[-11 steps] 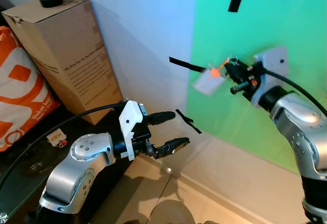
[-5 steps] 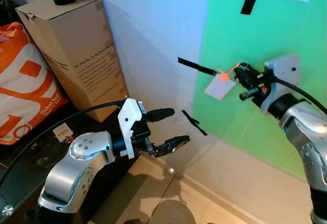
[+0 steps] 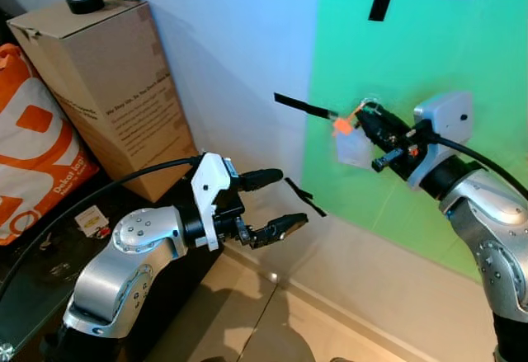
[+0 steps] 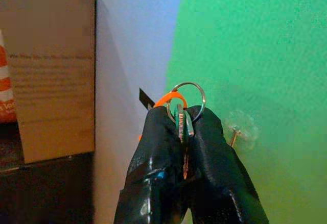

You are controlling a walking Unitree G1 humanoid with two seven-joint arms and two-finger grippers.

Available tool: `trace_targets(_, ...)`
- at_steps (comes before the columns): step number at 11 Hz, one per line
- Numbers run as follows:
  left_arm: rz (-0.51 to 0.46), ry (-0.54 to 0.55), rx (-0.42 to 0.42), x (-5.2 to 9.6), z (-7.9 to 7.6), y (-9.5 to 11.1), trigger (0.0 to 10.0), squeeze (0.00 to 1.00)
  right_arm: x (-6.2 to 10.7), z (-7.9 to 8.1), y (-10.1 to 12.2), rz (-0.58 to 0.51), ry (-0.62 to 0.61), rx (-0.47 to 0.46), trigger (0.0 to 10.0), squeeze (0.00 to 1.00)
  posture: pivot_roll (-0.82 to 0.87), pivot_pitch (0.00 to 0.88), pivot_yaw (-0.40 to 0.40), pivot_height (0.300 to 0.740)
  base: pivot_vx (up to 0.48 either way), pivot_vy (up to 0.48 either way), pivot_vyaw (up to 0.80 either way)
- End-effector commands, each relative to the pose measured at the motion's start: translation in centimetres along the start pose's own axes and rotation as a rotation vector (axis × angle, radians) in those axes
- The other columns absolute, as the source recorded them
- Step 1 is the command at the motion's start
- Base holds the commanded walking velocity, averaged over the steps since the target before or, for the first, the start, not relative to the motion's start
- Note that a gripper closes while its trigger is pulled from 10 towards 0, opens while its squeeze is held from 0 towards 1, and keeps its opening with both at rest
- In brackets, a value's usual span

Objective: Hang keys on a hook

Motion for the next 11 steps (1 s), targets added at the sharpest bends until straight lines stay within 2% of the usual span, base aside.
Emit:
trace_targets(1,0.001,0.02,0.005,0.3,0.5,0.0,10.0,1.0,0.0,0.5,0.3,-0.011,0.013,0.003,0.0,0.0,-0.05,0.0,0.08,0.74,0.0,0.0,0.0)
trace_targets(6,0.01,0.015,0.003,0.1,0.5,-0.1,10.0,1.0,-0.9,0.2,-0.6,0.026,-0.018,0.003,0.0,0.0,-0.04,0.0,0.085,0.74,0.0,0.0,0.0)
trace_targets(8,0.011,0.015,0.0,0.1,0.4,0.0,10.0,1.0,-1.9,-0.1,-0.9,0.034,-0.04,0.002,0.0,0.0,-0.04,0.0,0.084,0.74,0.0,0.0,0.0)
trace_targets(10,0.01,0.021,-0.003,0.3,0.4,0.0,10.0,1.0,-1.8,-1.5,-2.0,0.076,-0.104,0.009,0.0,0.0,-0.03,0.0,0.076,0.74,0.0,0.0,0.0)
trace_targets(11,0.01,0.022,-0.002,0.3,0.4,0.0,10.0,1.0,-1.5,-1.6,-2.3,0.084,-0.105,0.009,0.0,0.0,-0.03,0.0,0.076,0.74,0.0,0.0,0.0)
Point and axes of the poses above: a point about 5 cm out from each wrist's last joint towards the gripper, its own x axis pointing back from the gripper into the wrist, its own y axis along the axis of the wrist's last joint, z = x × y, the point moved 6 cm from there along -x, pointing out of the wrist towards the gripper, and after that the axes turned 14 degrees about x, right-handed, at the moved point
